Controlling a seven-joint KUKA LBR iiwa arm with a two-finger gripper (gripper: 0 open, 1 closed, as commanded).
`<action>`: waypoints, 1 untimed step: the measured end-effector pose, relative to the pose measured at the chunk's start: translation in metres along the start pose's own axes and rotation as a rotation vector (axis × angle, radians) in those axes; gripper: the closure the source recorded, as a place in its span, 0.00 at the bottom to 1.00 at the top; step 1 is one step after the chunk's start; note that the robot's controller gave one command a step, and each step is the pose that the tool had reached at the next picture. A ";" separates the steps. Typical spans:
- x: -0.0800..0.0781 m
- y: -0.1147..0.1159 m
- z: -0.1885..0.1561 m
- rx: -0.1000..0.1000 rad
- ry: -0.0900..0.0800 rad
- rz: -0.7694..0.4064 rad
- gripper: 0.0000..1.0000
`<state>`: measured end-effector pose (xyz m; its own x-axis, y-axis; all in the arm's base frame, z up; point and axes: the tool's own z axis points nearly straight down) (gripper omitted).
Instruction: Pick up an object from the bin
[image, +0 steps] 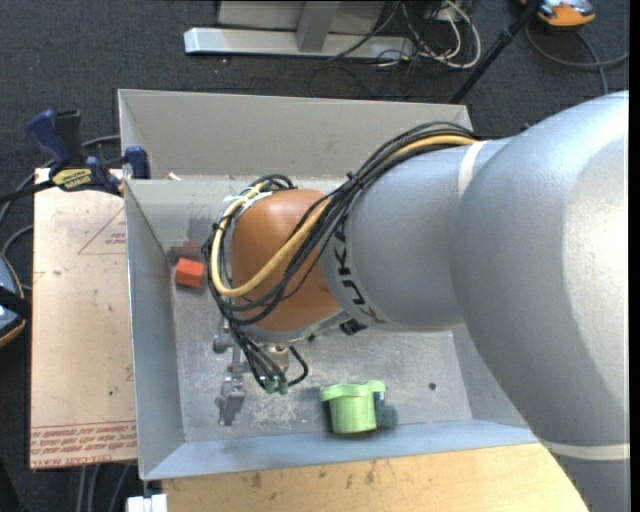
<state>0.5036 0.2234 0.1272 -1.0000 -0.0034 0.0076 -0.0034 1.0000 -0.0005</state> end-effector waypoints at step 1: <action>-0.004 -0.059 0.042 0.003 -0.003 -0.063 0.00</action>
Offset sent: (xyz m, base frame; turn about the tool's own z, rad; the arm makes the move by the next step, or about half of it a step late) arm 0.0043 -0.0560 -0.0395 -0.0674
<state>0.5074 0.1641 0.0848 -0.9978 -0.0667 0.0048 -0.0667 0.9978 -0.0028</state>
